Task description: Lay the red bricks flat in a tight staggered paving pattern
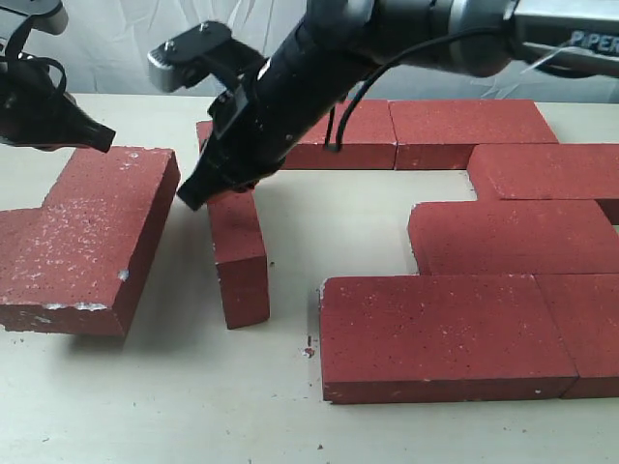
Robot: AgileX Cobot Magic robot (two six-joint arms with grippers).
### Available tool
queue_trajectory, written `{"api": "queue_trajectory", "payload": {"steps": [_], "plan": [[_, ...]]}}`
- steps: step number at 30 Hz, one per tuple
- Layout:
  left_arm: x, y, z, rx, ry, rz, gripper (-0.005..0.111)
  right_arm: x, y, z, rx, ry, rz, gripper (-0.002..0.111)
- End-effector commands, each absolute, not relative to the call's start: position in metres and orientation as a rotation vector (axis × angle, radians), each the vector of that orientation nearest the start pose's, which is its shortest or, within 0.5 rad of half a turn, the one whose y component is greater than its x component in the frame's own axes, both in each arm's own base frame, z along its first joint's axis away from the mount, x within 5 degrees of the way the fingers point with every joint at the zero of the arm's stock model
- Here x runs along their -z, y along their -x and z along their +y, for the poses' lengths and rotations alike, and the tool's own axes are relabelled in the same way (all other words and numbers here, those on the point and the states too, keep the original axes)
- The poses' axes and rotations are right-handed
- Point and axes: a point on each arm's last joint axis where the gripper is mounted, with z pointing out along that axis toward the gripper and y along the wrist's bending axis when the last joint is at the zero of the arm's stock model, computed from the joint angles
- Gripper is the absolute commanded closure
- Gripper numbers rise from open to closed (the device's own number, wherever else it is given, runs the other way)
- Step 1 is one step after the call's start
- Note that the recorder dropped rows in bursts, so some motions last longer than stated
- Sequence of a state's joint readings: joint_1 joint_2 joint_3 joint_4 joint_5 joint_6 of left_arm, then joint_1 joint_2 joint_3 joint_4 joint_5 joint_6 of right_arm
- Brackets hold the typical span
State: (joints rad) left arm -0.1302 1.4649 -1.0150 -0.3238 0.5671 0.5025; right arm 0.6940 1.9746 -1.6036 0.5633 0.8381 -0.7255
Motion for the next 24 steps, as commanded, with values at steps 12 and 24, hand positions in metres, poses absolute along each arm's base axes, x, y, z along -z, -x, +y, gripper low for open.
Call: {"api": "queue_trajectory", "payload": {"steps": [12,24], "plan": [[-0.273,-0.304,-0.057,0.194,-0.479,2.396,0.107,-0.217,-0.288,0.337,-0.601,1.627,2.188,0.109],[-0.273,-0.304,-0.057,0.196,-0.477,2.396,0.107,-0.226,-0.311,0.309,-0.204,1.518,2.255,0.109]]}}
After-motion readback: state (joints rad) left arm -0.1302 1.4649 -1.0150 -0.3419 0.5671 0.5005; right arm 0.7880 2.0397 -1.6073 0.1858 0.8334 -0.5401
